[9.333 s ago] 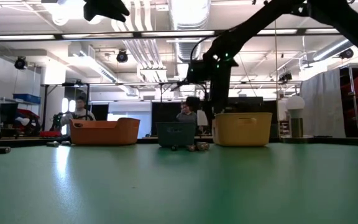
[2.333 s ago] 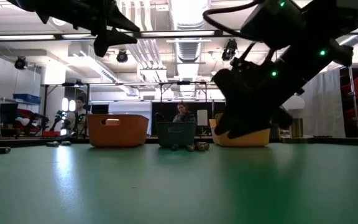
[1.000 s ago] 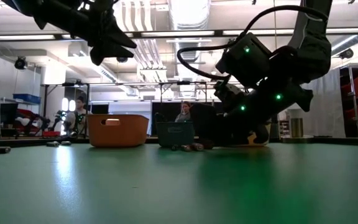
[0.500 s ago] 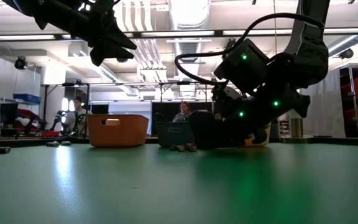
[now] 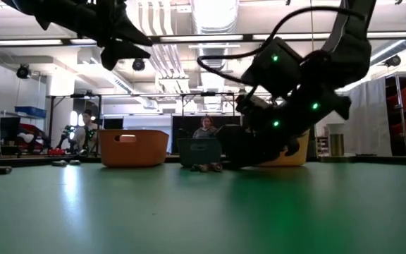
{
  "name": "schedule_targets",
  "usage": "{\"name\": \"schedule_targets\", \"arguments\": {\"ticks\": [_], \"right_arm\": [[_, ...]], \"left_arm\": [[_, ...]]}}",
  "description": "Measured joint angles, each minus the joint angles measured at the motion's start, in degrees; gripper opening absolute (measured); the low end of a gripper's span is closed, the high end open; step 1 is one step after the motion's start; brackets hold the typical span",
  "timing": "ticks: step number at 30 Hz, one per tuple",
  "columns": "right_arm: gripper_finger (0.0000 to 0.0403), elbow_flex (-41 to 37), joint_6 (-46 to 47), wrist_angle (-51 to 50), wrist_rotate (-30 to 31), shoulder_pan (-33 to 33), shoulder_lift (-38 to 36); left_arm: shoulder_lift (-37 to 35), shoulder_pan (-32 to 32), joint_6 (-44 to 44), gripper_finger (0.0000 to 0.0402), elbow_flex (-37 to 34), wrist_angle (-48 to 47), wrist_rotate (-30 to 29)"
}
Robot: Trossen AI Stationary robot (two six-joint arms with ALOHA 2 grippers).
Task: Sort batteries
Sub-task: Put the large black battery into the yellow bin
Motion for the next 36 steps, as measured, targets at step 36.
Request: {"name": "schedule_targets", "arguments": {"ticks": [36], "right_arm": [[0.0054,19.58,-2.26,-54.66,-15.68,-11.03,-32.98]], "left_arm": [[-3.21,-0.13,3.4,0.0155,-0.61,-19.72,-3.92]]}}
